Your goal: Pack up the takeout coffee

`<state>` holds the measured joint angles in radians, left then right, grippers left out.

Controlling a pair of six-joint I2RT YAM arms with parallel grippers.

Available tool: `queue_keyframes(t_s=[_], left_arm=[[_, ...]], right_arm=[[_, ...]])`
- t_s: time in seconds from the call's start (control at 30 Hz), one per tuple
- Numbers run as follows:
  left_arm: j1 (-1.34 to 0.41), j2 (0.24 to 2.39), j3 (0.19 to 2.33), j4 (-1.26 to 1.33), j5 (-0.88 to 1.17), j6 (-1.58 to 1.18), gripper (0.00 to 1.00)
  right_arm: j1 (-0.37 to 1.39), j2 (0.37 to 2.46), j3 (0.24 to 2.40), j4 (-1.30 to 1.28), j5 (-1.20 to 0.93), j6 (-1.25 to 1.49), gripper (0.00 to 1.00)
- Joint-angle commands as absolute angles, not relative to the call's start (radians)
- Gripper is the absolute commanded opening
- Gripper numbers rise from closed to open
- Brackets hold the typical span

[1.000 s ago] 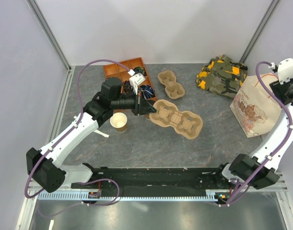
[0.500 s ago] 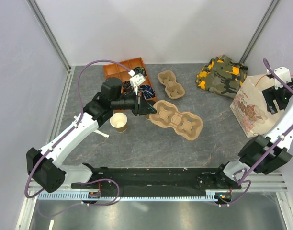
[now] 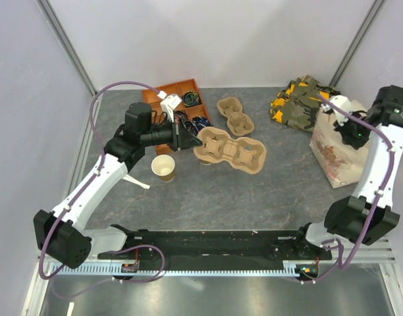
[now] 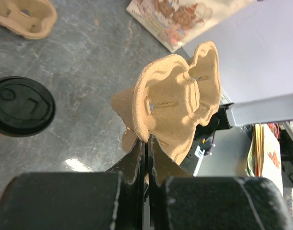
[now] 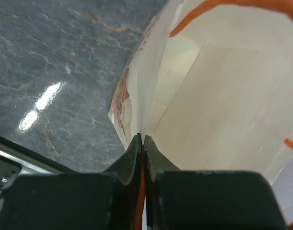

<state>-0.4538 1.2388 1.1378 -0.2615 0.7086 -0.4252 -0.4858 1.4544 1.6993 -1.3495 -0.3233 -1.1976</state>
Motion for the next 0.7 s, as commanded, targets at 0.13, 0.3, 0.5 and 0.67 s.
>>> queue_keyframes(t_s=[0.13, 0.3, 0.5, 0.67], left_arm=[[-0.400, 1.161, 1.132, -0.262, 0.712, -0.482, 0.02], [-0.373, 1.160, 1.137, -0.267, 0.695, -0.506, 0.02], [-0.365, 1.155, 1.152, -0.268, 0.684, -0.525, 0.02], [-0.364, 1.164, 1.167, -0.290, 0.686, -0.523, 0.02]], right_arm=[[-0.287, 1.185, 1.569, -1.462, -0.466, -1.444, 0.00], [-0.164, 1.046, 1.490, -1.460, -0.515, -1.554, 0.00], [-0.058, 1.029, 1.427, -1.462, -0.442, -1.513, 0.00], [-0.011, 1.008, 1.397, -1.462, -0.391, -1.415, 0.00]])
